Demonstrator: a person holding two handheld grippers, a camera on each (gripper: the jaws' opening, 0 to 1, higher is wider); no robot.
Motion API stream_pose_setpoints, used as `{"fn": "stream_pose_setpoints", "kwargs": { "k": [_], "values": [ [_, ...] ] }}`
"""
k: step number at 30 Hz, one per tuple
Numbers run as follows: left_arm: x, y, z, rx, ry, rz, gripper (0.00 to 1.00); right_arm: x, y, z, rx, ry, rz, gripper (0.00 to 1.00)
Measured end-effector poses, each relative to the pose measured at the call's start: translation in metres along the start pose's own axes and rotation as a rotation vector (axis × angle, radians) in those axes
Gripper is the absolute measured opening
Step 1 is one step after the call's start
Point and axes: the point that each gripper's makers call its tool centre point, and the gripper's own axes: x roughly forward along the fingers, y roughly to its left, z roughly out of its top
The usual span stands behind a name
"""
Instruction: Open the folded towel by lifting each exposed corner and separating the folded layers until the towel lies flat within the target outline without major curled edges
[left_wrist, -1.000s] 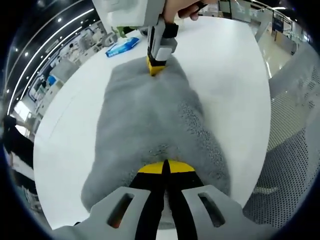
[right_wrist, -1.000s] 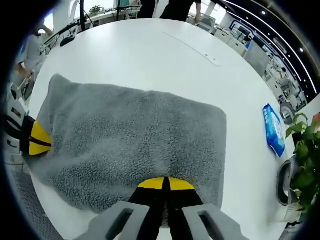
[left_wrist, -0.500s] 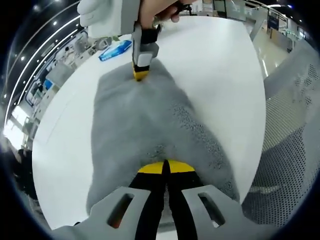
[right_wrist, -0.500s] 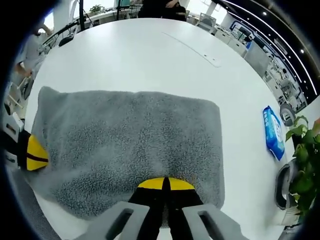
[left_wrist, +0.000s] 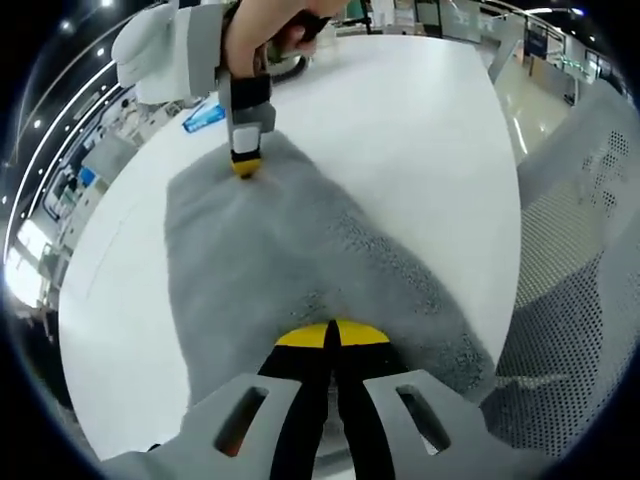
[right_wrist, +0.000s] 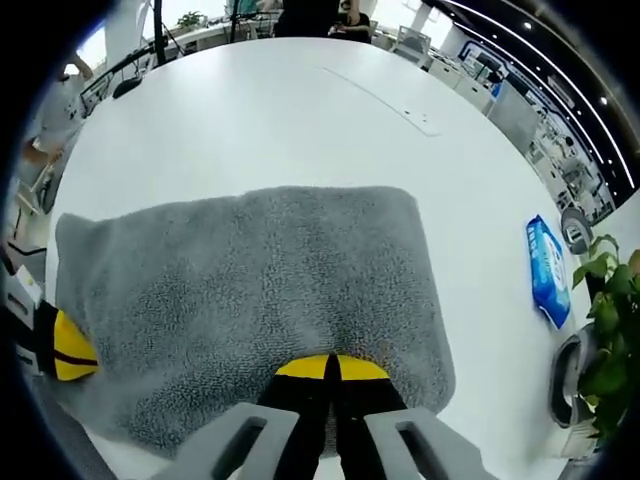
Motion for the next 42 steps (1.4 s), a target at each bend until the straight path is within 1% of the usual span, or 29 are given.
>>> {"fn": "stream_pose_setpoints", "kwargs": {
  "k": [5,8,15,20,27,33,42],
  "values": [
    [0.003,-0.004,0.005,-0.006,-0.012,-0.006,0.0,0.0,0.0,0.003,0.006,-0.01,0.008,0.0],
    [0.005,-0.006,0.009,-0.029,-0.029,-0.008,0.0,0.003,-0.003,0.007,0.016,-0.02,0.012,0.0],
    [0.012,-0.01,0.021,-0.051,-0.064,-0.028,0.0,0.009,-0.008,0.016,0.009,-0.027,0.014,0.0],
    [0.017,-0.011,0.029,-0.067,-0.087,-0.046,0.0,0.012,-0.012,0.022,0.022,-0.043,0.027,0.0],
    [0.025,-0.013,0.039,-0.056,-0.106,-0.066,0.0,0.018,-0.017,0.031,0.027,-0.058,0.038,0.0],
    [0.031,-0.014,0.047,-0.042,-0.115,-0.08,0.0,0.019,-0.018,0.037,0.024,-0.063,0.043,0.0],
    [0.035,-0.014,0.053,-0.023,-0.117,-0.083,0.0,0.022,-0.022,0.042,0.018,-0.066,0.043,0.0]
  ]
}}
